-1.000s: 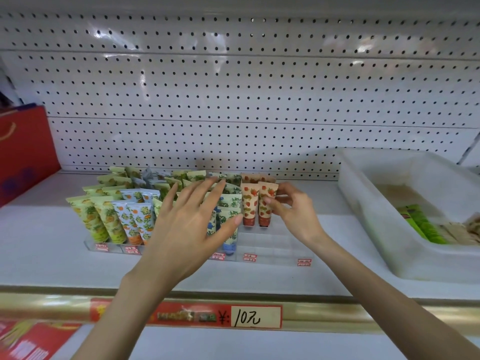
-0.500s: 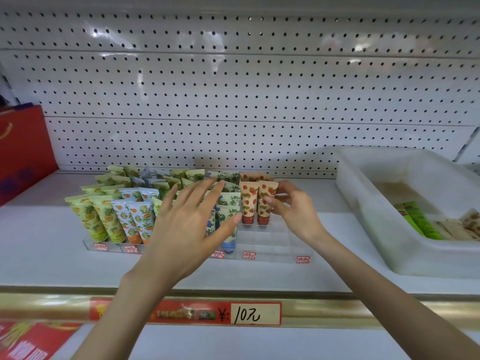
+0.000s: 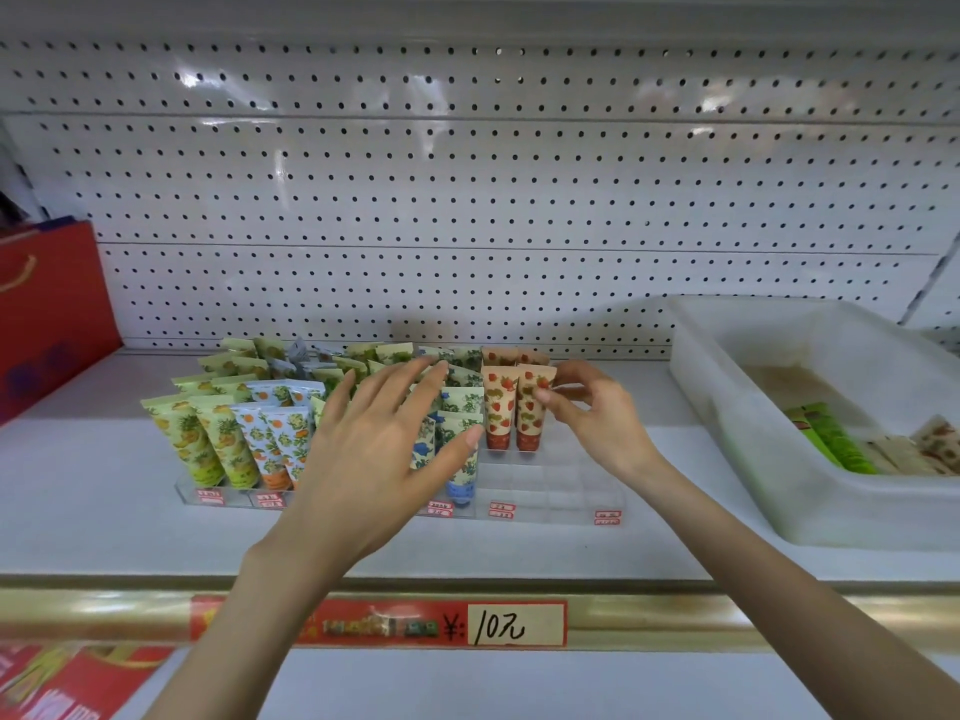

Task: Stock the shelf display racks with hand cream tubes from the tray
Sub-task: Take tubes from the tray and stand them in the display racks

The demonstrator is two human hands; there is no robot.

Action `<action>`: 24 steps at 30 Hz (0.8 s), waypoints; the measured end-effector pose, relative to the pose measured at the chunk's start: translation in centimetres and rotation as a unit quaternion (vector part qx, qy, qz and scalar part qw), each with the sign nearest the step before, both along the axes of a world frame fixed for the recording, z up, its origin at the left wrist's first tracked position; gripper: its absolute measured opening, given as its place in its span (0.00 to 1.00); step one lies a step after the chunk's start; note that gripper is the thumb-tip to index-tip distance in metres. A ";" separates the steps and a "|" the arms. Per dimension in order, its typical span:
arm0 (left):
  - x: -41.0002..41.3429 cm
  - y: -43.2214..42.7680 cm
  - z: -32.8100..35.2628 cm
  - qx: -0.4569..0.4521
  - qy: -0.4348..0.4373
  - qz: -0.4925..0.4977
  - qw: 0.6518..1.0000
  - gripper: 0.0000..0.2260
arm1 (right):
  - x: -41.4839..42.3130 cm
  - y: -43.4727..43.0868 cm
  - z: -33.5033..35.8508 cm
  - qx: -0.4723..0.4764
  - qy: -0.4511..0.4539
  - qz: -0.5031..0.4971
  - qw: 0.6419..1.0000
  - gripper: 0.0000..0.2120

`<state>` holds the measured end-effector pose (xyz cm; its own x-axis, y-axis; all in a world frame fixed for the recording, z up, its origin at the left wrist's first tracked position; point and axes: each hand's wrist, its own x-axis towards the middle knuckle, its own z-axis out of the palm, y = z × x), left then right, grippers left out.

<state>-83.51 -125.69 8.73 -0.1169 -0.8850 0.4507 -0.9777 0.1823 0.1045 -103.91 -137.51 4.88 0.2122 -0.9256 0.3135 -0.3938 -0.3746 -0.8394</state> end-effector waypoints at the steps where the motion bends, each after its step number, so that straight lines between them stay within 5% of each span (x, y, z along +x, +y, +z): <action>1: 0.1 0.0 0.1 -0.001 0.000 0.000 1.000 0.35 | -0.1 0.2 0.3 -0.008 0.003 -0.007 1.000 0.10; 4: 0.3 0.1 0.8 -0.002 -0.003 0.005 1.000 0.36 | -0.5 0.9 1.3 -0.044 0.033 -0.028 0.998 0.10; 7: 0.6 -0.1 1.8 -0.006 -0.005 0.013 1.000 0.38 | -1.4 1.9 2.5 -0.090 0.133 -0.044 0.986 0.20; 10: 0.5 -0.4 2.6 -0.004 -0.027 0.022 0.999 0.40 | -2.6 3.6 4.1 -0.131 0.292 -0.064 0.945 0.30; 14: -0.3 -0.8 3.4 -0.007 -0.045 0.002 0.999 0.41 | -4.5 5.9 5.8 -0.163 0.398 -0.110 0.896 0.39; 20: -3.3 -0.8 3.6 -0.014 -0.054 -0.031 0.998 0.40 | -8.7 9.0 6.4 -0.138 0.488 -0.189 0.841 0.43; 24: -5.1 -0.6 3.2 0.001 -0.079 -0.029 0.996 0.41 | -11.9 10.0 6.6 -0.090 0.492 -0.213 0.839 0.35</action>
<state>-88.60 -126.28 11.94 -0.2372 -0.8757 0.4206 -0.9698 0.2387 -0.0499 -115.84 -127.53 11.49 0.1115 -0.9396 0.3237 -0.9937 -0.1088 0.0265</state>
